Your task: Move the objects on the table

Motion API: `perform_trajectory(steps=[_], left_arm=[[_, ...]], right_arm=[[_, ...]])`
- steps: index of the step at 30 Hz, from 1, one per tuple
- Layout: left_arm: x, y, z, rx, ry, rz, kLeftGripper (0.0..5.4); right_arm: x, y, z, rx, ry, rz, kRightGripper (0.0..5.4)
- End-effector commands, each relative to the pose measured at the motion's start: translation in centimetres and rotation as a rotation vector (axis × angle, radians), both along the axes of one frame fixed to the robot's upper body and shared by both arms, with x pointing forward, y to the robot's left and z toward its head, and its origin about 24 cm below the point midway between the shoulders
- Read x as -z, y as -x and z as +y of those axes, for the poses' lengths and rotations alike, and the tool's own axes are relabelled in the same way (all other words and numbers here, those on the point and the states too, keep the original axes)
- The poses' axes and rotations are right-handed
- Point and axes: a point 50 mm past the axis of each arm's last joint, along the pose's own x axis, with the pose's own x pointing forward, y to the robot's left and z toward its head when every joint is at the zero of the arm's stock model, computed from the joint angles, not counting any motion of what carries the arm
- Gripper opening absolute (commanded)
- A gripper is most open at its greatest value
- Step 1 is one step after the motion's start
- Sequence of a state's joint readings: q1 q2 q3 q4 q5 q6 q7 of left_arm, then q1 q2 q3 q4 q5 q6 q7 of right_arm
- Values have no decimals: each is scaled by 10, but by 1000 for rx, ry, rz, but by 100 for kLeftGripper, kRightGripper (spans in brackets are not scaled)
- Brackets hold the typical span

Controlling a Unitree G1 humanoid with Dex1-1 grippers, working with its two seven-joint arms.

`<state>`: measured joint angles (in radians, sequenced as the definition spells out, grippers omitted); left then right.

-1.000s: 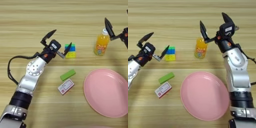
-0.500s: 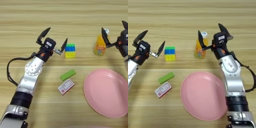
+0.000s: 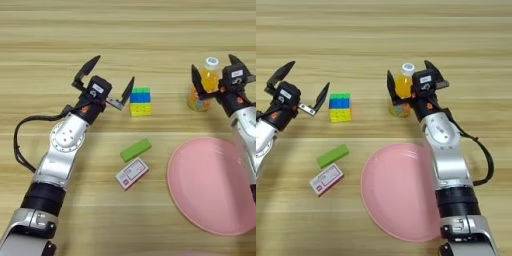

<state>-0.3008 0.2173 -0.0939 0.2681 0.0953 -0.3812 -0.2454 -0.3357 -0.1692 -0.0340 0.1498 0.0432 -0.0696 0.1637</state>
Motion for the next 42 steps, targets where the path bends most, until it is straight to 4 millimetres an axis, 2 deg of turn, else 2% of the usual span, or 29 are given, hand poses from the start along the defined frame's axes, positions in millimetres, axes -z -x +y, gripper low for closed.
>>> perform_trajectory(steps=[1, 22, 28, 34, 38, 42], left_arm=[[-2, -1, -2, 3, -8, -15, 537], [-2, 1, -2, 3, -3, -17, 537], [-1, 1, -2, 2, -2, -16, 540], [-1, 2, -1, 1, -5, -15, 540], [-1, 2, -1, 1, -5, -14, 540], [-1, 2, -2, 3, -4, -11, 540]], right_arm=[[-1, -10, -1, 40, -7, 28, 540], [24, -22, 3, 37, -56, 168, 540], [29, -24, 2, 41, -63, 184, 469], [30, -25, 0, 47, -58, 185, 421], [30, -25, -1, 44, -61, 180, 367], [28, -25, -3, 45, -63, 170, 354]])
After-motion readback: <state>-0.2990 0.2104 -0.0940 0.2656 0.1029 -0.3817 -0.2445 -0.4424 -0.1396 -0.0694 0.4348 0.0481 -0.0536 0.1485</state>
